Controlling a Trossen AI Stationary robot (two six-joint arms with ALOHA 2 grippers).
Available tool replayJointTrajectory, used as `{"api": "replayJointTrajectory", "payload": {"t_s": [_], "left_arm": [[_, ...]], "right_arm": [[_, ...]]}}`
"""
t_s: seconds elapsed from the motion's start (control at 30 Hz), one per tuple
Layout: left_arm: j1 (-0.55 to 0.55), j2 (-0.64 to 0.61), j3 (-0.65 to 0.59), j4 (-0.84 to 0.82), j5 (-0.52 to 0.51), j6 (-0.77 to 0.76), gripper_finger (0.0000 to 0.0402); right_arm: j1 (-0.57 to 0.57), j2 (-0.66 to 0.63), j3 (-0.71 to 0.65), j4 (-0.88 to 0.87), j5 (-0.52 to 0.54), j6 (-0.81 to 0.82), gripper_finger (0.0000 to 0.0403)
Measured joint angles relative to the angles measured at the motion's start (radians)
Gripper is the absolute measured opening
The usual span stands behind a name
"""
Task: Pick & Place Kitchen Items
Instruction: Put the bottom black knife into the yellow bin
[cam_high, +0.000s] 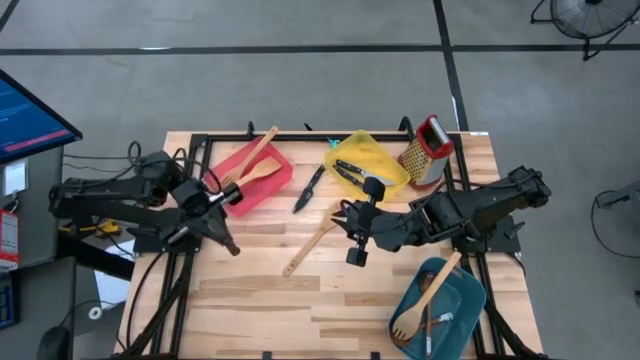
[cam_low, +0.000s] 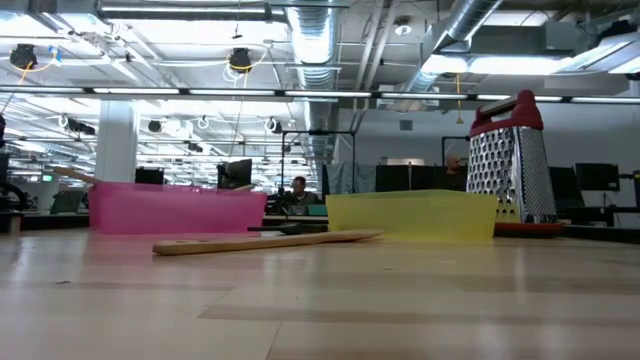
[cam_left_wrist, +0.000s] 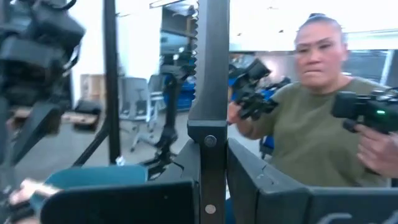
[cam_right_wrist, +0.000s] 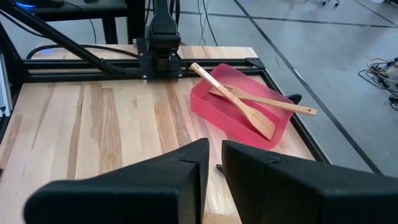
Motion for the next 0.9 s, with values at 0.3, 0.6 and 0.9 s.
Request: {"api": "replayJointTrajectory", "payload": {"t_s": [0.3, 0.6, 0.9], "left_arm": [[-0.011, 0.002, 0.000, 0.016, 0.010, 0.001, 0.0024], [-0.011, 0.015, 0.000, 0.024, -0.167, 0.005, 0.0024], [-0.011, 0.115, 0.000, 0.022, -0.651, -0.003, 0.0024]], "right_arm": [[0.001, 0.000, 0.000, 0.003, 0.000, 0.000, 0.0056], [0.001, 0.000, 0.000, 0.006, 0.000, 0.000, 0.0056], [0.001, 0.000, 0.000, 0.006, 0.000, 0.026, 0.0056]]}}
